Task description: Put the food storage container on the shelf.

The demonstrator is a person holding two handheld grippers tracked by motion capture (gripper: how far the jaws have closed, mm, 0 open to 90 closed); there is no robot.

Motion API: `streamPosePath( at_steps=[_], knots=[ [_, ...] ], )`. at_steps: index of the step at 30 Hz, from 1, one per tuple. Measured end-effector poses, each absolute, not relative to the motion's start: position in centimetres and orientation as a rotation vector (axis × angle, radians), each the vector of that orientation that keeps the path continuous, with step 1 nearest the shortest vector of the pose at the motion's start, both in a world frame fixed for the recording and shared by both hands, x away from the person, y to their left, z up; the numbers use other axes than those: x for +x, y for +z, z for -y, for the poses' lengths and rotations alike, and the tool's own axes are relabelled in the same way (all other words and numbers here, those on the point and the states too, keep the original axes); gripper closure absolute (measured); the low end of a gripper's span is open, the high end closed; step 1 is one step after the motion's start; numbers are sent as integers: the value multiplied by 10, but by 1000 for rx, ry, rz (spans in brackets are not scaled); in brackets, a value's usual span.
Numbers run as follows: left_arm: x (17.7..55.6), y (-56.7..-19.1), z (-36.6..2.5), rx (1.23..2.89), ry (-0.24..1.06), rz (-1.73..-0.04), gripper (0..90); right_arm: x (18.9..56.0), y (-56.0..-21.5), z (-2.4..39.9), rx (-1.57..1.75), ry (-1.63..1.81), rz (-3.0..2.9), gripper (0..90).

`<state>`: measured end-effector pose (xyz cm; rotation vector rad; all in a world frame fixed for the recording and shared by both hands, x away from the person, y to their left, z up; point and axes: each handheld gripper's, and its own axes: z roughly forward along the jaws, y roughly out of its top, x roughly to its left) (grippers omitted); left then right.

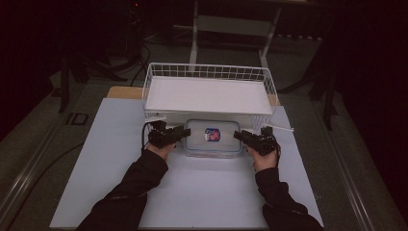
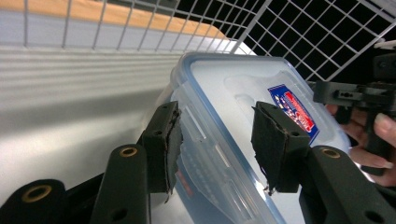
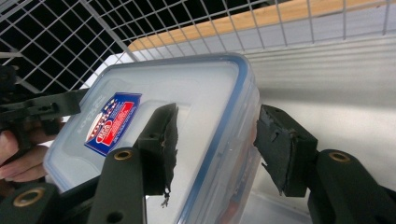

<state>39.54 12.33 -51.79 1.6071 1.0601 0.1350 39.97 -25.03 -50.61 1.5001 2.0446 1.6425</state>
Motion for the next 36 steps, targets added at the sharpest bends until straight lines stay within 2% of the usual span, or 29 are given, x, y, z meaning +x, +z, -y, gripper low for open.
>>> streamPosePath(
  at_steps=[6,16,19,25,27,32,33,34,35,36],
  knots=[
    [392,-515,-116,1627,278,-1053,469,399,-501,244,1426,1533,-2025,432],
    [392,-513,-115,1638,280,-1067,458,372,-486,234,1316,1544,-2019,404],
    [389,-512,-114,1655,317,-1035,458,361,-480,231,1283,1589,-2029,410],
    [381,-504,-117,1621,301,-1054,418,339,-478,215,1202,1652,-2127,411],
    [378,-502,-118,1626,287,-1041,403,334,-479,209,1181,1650,-2159,444],
    [366,-500,-126,1636,266,-980,323,324,-484,195,1118,1619,-2253,640],
    [366,-500,-126,1636,266,-980,286,324,-484,195,1118,1619,-2253,640],
    [360,-500,-130,1635,244,-963,286,324,-485,194,1121,1612,-2263,662],
    [358,-501,-130,1636,233,-959,250,324,-489,190,1122,1590,-2295,766],
    [354,-502,-131,1635,217,-953,222,324,-491,189,1119,1581,-2305,789]
  ],
)
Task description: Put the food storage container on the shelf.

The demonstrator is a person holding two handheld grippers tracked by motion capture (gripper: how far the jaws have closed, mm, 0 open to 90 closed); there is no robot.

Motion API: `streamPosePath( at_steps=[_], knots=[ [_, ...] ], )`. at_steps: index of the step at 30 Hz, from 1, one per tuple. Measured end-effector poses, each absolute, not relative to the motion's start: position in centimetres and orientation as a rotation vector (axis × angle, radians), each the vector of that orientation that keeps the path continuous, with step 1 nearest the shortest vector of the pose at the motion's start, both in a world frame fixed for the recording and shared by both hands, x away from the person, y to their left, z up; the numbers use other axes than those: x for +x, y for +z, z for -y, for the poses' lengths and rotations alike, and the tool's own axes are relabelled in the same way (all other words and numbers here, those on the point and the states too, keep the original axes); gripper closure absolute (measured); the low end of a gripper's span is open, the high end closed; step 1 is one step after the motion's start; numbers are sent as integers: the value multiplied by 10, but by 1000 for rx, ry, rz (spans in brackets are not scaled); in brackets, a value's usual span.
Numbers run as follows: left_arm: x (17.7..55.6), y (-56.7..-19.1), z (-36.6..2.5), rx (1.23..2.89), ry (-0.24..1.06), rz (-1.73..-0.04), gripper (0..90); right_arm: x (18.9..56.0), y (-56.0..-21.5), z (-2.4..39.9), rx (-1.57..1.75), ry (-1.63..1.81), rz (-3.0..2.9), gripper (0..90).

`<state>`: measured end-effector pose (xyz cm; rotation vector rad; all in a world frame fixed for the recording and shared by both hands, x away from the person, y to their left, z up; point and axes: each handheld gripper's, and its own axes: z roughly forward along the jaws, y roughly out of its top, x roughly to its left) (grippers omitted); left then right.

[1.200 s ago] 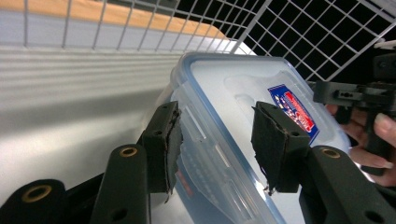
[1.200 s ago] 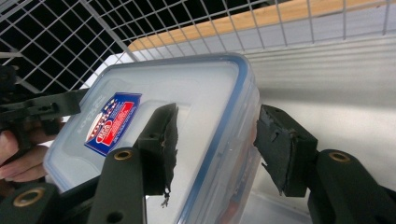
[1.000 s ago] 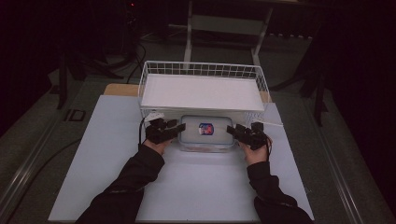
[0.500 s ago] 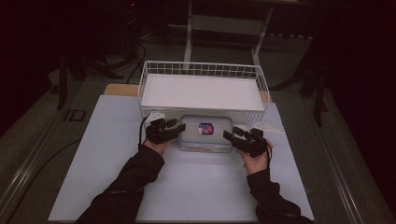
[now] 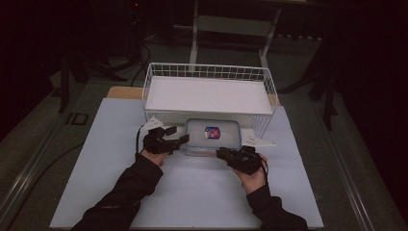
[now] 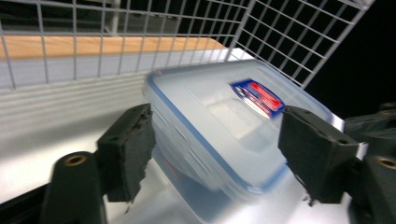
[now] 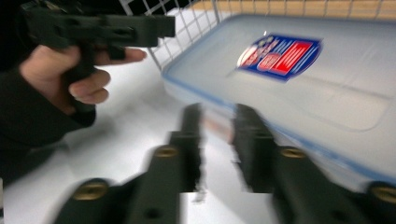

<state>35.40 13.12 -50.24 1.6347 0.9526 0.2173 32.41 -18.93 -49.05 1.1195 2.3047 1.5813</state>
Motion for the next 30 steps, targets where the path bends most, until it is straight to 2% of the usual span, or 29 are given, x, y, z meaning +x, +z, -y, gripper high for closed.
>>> streamPosePath(
  at_steps=[2,4,5,6,13,18,30],
  knots=[
    [346,-504,-132,1642,214,-941,172,324,-494,186,1111,1559,-2336,861],
    [338,-503,-134,1634,202,-932,142,324,-495,184,1107,1539,-2354,881],
    [335,-502,-134,1640,203,-934,50,324,-499,180,1109,1513,-2379,898],
    [332,-500,-135,1648,197,-933,0,325,-501,178,1111,1501,-2387,898],
    [307,-490,-136,1718,239,-874,0,335,-509,173,1155,1438,-2382,900],
    [290,-493,-137,1710,262,-860,0,343,-513,173,1164,1424,-2373,900],
    [288,-498,-141,1675,282,-870,0,372,-514,172,1222,1388,-2312,898]
  ],
)
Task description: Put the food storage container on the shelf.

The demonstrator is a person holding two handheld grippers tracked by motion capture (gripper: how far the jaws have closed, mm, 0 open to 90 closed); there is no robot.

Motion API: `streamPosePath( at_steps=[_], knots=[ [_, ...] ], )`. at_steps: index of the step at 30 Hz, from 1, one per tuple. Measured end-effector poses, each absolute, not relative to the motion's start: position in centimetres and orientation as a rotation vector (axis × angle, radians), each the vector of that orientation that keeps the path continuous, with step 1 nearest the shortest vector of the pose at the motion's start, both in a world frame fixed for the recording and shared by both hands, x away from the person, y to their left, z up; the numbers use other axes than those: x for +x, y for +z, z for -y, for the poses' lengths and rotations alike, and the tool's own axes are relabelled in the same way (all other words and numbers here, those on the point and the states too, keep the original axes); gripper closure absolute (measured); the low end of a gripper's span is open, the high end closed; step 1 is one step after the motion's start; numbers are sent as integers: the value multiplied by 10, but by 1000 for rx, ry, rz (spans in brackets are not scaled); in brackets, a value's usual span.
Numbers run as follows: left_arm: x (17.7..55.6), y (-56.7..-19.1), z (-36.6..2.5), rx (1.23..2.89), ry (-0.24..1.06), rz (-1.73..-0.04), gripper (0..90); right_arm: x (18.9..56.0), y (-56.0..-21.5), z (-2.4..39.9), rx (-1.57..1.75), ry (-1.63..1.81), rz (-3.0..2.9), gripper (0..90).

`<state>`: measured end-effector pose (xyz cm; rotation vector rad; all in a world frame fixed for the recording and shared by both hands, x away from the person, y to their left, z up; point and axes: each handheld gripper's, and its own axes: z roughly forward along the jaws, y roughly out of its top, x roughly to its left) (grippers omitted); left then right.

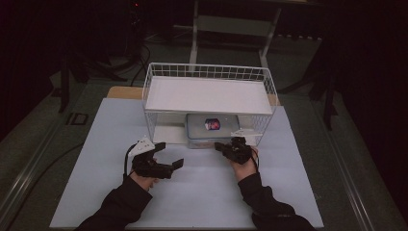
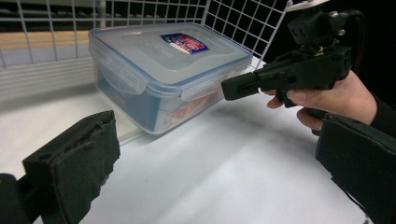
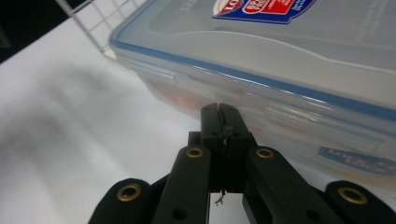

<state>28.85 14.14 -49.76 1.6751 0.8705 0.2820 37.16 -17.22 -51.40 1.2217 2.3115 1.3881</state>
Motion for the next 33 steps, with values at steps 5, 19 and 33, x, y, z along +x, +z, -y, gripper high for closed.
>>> streamPosePath(
  at_steps=[5,19,33],
  knots=[
    [288,-499,-139,1681,286,-855,0,382,-515,170,1223,1386,-2292,898],
    [287,-499,-142,1678,308,-860,0,409,-515,157,1258,1382,-2267,899],
    [286,-497,-143,1683,323,-846,0,409,-515,145,1219,1402,-2275,893]
  ],
)
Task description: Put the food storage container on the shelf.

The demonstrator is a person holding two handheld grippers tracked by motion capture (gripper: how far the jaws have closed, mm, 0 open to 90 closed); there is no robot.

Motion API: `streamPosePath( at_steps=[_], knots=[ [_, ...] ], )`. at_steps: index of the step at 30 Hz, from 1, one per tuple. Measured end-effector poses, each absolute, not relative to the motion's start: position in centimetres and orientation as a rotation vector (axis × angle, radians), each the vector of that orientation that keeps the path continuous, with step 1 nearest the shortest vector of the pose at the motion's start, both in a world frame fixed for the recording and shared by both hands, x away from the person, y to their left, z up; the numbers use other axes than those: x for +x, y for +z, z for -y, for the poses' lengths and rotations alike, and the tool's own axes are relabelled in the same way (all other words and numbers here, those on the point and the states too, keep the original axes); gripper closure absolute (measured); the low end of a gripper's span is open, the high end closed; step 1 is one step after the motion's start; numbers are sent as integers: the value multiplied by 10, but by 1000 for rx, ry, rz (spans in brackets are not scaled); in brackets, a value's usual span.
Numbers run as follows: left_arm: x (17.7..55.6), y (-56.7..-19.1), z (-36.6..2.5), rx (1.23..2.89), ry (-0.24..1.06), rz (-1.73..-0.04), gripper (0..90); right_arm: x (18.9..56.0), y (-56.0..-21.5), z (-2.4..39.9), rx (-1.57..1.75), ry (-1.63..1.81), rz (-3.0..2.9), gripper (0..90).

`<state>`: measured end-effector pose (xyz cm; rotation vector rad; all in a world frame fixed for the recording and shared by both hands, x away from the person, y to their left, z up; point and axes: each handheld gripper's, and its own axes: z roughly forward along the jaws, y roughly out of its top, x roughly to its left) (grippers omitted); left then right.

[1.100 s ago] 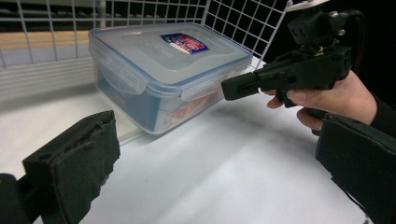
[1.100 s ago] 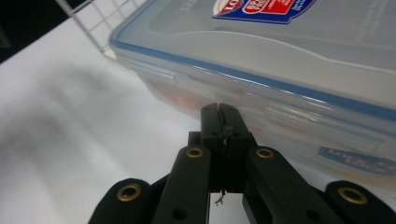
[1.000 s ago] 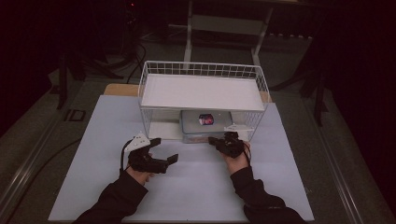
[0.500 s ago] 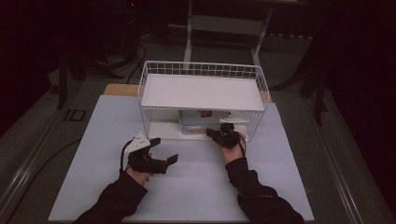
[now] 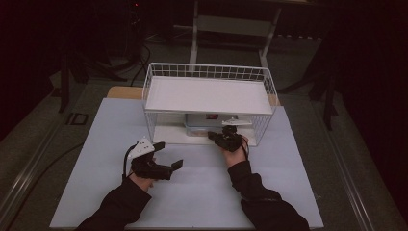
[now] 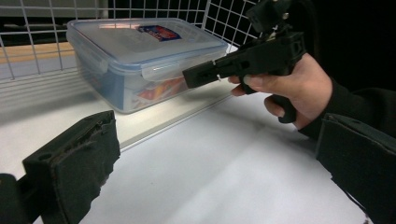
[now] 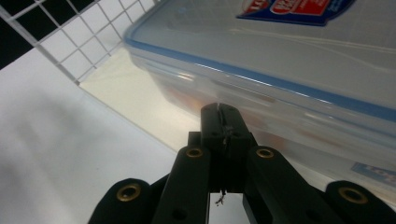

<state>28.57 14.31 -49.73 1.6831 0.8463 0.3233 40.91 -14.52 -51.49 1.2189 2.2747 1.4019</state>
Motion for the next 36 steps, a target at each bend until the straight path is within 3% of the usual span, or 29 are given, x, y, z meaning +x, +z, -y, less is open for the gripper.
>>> streamPosePath(
  at_steps=[5,11,16,19,36],
  knots=[
    [285,-495,-143,1681,337,-846,0,396,-510,143,1177,1436,-2288,793],
    [282,-489,-142,1689,335,-821,0,378,-505,146,1133,1484,-2251,394],
    [276,-483,-138,1706,348,-788,0,362,-499,153,1084,1578,-2265,187],
    [273,-479,-137,1715,352,-761,0,350,-494,159,1044,1612,-2267,144],
    [247,-471,-156,1770,316,-769,0,299,-477,211,965,1615,-2232,152]
  ],
)
